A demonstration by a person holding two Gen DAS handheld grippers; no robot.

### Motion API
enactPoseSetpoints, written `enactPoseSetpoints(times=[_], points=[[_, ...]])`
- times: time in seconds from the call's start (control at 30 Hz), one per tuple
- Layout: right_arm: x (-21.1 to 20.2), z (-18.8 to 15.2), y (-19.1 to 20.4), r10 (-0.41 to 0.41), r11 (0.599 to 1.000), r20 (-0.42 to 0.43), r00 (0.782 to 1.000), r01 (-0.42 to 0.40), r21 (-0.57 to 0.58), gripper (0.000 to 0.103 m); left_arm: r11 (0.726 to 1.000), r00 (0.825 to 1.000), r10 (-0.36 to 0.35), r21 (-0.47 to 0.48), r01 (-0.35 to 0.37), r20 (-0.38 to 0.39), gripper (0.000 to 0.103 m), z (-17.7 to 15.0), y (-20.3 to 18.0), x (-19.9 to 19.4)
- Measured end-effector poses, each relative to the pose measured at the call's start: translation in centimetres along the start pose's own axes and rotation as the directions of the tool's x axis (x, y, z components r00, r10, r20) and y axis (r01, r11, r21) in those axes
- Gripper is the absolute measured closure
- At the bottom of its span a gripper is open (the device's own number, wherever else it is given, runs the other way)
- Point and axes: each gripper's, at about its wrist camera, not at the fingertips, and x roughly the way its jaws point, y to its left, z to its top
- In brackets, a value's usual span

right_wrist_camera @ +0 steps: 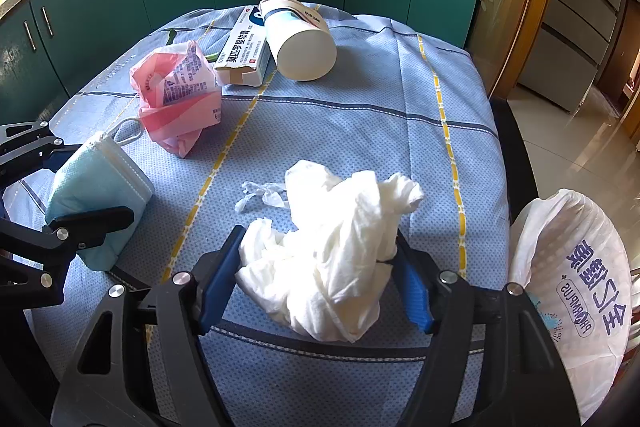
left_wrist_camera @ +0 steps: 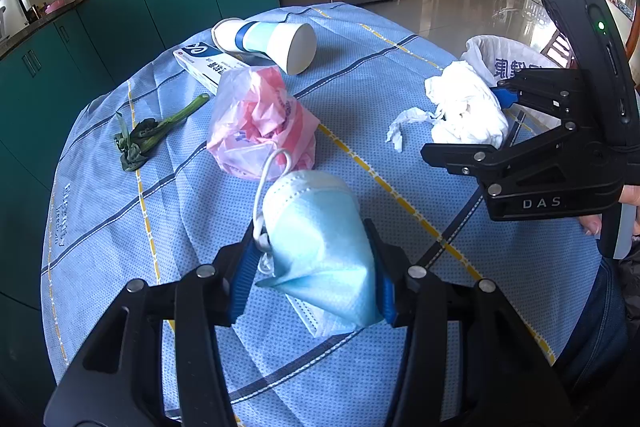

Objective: Collect trash

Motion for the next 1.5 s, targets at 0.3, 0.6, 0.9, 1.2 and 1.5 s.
enactPoseSetpoints(times=[0.3,0.6,0.9,1.2,1.5], points=[[0.03,-0.01,-0.03,-0.001,1.0,-0.001,1.0,0.001,0.0,0.031,1.0,1.0,0.001,0.001,-0.001,0.0,0.052,0.0,-0.01,0.0],[0.01,-0.15,-0.02,-0.007,1.0,0.002,1.0,0.007,-0.004,0.029,1.0,1.0,0.001,0.001,-0.001,0.0,0.052,-0.01,-0.05,0.01],[-0.3,-0.23,0.7,0.029,0.999,0.006,1.0,-0.028,-0.023,0.045,1.0,1.0,0.002,0.001,-0.002,0.0,0.052,-0.05,-0.07,0.02],[-0.32,-0.24,0.79,0.028,0.999,0.007,1.0,-0.028,-0.024,0.045,1.0,1.0,0.003,0.001,-0.003,0.0,0.052,-0.05,-0.15,0.02],[-0.35,-0.28,0.76,0.028,0.999,0.007,1.0,-0.028,-0.022,0.045,1.0,1.0,-0.009,-0.019,0.01,0.022,0.073,0.08,0.31,-0.5]])
